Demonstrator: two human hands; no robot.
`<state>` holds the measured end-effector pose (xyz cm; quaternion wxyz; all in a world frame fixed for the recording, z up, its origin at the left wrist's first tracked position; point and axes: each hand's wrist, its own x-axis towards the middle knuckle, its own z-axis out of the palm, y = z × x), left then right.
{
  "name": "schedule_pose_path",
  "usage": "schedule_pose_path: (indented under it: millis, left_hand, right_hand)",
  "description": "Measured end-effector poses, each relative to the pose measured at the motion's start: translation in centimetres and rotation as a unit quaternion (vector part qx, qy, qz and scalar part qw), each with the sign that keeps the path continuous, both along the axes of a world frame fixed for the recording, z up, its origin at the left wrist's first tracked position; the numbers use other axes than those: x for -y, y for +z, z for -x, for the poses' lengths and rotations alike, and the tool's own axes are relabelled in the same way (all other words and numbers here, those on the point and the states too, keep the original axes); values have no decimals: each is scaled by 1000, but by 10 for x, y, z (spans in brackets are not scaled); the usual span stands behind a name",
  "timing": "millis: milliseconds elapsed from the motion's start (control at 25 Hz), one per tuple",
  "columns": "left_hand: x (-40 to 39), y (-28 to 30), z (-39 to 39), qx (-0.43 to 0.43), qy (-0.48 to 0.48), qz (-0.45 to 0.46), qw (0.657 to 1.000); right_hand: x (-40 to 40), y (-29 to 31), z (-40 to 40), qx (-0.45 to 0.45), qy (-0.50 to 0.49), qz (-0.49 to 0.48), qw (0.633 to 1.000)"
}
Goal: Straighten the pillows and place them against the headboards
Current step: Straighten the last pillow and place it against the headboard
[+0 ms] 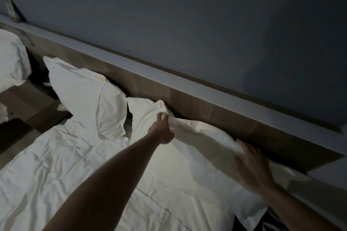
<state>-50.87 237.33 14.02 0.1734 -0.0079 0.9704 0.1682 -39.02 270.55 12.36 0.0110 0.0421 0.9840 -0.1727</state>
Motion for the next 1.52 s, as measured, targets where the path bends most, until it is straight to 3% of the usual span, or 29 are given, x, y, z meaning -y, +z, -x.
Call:
schedule_pose_path:
  millis: [120,240,400,560,680,840,960,1080,1200,1320,1400,1520]
  left_hand:
    - [0,8,18,-77,-8,54,996]
    - [-5,17,31,-133,36,19,990]
    - [-11,12,38,-126,80,-32,988]
    - [-14,7,36,-142,-29,1,989]
    - [-14,0,27,-118,-140,84,979]
    - [9,5,38,-96,-34,142,985]
    - [11,33,56,-183,26,94,978]
    - [0,41,58,-230,77,0,970]
    - [-11,23,39,-168,97,-107,975]
    - [-17,-1,7,-126,79,-90,985]
    - [-16,-16,-18,-111,81,-81,987]
    - [-2,-33,-37,19,-21,-32,999]
  right_hand:
    - [8,-11,7,24,0,-46,999]
    - [19,-16,15,33,-18,-78,996]
    - [11,-17,20,-61,-36,-109,992]
    - [-3,2,30,-52,-124,51,990]
    - [-3,10,26,-72,-162,130,976]
    - [-11,25,27,-11,-138,94,986]
    - [-16,40,35,-15,-114,40,993]
    - [-16,38,35,-64,-108,69,990]
    - [-14,26,19,-50,-71,91,992]
    - [4,16,-18,-103,20,151,983]
    - [5,2,-38,-104,50,103,988]
    - [-14,-22,-35,-52,27,3,998]
